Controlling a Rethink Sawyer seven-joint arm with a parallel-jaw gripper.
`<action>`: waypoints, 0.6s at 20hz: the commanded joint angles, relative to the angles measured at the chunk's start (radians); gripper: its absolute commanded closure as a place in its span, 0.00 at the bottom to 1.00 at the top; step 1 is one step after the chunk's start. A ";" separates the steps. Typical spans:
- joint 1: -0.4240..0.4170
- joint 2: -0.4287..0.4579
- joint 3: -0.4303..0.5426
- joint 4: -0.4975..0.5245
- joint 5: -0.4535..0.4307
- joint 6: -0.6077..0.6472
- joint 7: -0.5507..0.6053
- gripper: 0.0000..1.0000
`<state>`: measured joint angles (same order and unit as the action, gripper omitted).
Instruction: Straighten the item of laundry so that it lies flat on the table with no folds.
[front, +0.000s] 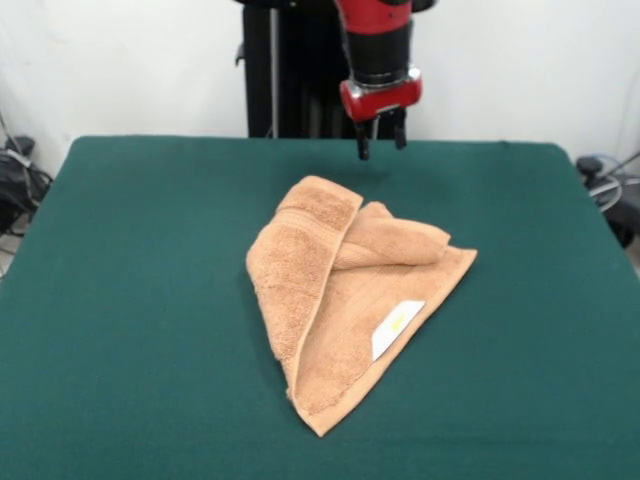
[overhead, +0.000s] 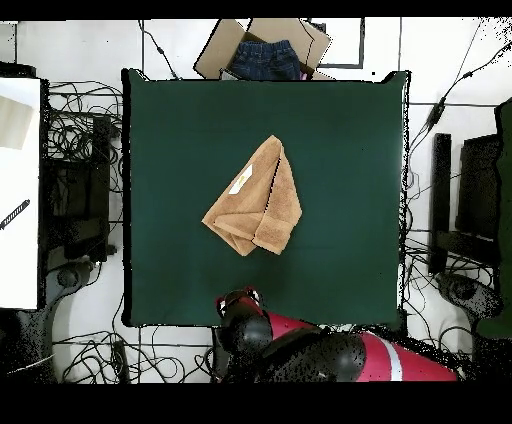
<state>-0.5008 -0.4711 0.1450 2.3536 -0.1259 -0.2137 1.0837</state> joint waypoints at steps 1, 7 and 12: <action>0.025 -0.054 0.051 -0.080 0.081 0.112 0.249 0.00; 0.033 -0.084 0.052 -0.126 0.102 0.223 0.213 0.00; 0.021 -0.089 0.056 -0.143 0.101 0.277 0.210 0.00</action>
<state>-0.4910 -0.5569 0.1448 2.3403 -0.1054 -0.0440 1.0837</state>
